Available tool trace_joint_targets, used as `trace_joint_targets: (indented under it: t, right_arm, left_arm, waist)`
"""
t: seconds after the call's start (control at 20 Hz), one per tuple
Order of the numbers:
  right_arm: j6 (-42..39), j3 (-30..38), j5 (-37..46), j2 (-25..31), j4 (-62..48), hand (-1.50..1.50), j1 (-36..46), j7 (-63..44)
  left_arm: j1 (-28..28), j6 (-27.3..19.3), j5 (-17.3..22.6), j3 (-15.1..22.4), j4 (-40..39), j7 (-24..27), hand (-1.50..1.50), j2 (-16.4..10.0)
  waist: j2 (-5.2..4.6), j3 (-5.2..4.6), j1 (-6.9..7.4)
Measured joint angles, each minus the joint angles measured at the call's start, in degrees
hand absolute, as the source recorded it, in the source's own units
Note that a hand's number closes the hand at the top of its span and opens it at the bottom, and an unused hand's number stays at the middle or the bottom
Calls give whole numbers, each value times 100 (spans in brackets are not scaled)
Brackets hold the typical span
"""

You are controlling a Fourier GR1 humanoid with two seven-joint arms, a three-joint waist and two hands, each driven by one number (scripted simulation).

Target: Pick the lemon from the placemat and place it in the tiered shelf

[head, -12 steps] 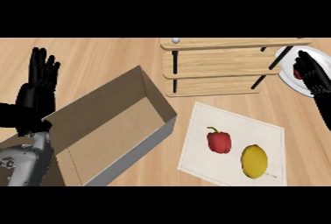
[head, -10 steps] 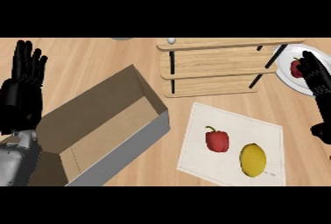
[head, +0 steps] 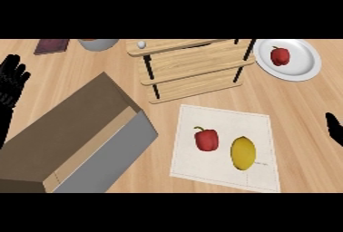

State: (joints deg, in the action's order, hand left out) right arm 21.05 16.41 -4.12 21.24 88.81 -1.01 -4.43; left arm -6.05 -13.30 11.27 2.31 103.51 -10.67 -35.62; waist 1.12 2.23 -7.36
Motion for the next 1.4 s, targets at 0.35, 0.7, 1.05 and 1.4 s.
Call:
trace_joint_targets:
  t: [0.35, 0.7, 1.05, 1.4]
  right_arm:
    - [1909, 483, 532, -1198, 483, -150, -815, 641]
    - [1797, -345, 825, -1843, 1359, -150, -1855, 914]
    - [1560, -1117, 1726, -1629, 2166, -150, -2676, -40]
    - [829, -1667, 2628, -1015, 2854, -150, -3374, -1530]
  left_arm:
    - [158, 38, 222, 302, 217, -127, 0, -130]
    - [-92, 3, 253, 598, 100, -81, 0, -185]
    - [-346, -54, 304, 832, 9, -50, 0, -232]
    - [-622, -105, 469, 992, 4, -149, 0, -266]
  waist:
    - [19, -27, 8]
    - [-7, -36, 235]
    - [-69, -58, 429]
    - [-157, -98, 596]
